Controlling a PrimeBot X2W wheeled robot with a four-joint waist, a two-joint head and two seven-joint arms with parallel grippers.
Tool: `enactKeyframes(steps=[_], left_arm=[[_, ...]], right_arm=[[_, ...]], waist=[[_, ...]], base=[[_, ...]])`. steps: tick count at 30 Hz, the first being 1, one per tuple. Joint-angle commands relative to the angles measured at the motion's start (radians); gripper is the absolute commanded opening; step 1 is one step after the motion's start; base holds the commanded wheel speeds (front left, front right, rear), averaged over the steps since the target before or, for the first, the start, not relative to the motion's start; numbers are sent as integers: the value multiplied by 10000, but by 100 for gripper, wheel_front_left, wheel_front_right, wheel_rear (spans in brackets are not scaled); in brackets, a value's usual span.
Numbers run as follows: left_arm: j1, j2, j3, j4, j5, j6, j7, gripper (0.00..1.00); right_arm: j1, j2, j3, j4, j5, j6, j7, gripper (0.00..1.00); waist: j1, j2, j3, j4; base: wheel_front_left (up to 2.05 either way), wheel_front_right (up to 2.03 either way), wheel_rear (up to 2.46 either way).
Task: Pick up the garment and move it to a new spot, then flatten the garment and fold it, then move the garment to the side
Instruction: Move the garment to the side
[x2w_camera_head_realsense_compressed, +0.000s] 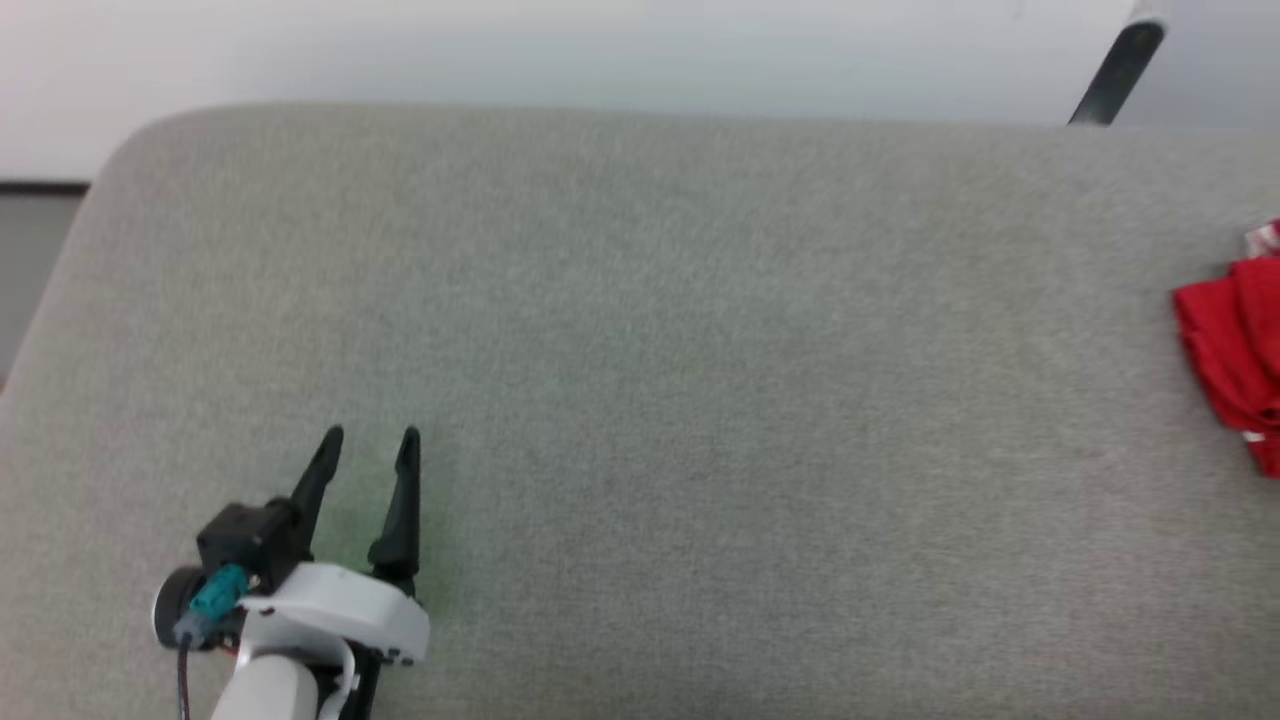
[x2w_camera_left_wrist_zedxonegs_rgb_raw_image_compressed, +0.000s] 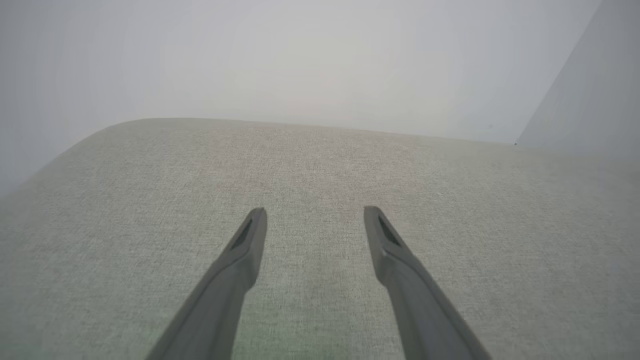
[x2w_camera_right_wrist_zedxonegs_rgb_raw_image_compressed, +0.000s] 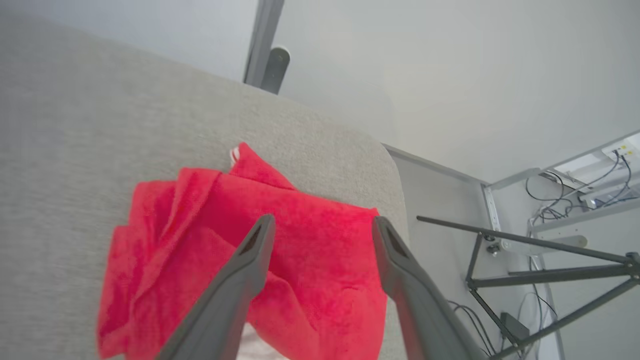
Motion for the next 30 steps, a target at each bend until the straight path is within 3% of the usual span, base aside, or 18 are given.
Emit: enactKeyframes(steps=[1, 9, 18, 30], left_arm=[[200, 39, 75, 43, -74, -17, -7, 100], [750, 27, 270, 185, -1, 67, -7, 100], [1135, 37, 479, 226, 110, 104, -6, 100], [1684, 184, 1027, 40, 161, 33, -6, 100]], right_arm=[[203, 200, -7, -180, 183, -17, -222, 100], [1244, 1435, -313, -1639, 280, -17, -1884, 100], [3714, 3075, -1384, -3414, -392, -16, -3737, 100], [6036, 4457, -1929, -4619, -730, -16, -4690, 100]], waist=[[0, 0, -676, -405], [0, 0, -1647, -889], [0, 0, -2228, -1222], [0, 0, -2467, -1443]], base=[[0, 0, 0], [0, 0, 0], [0, 0, 0], [0, 0, 0]])
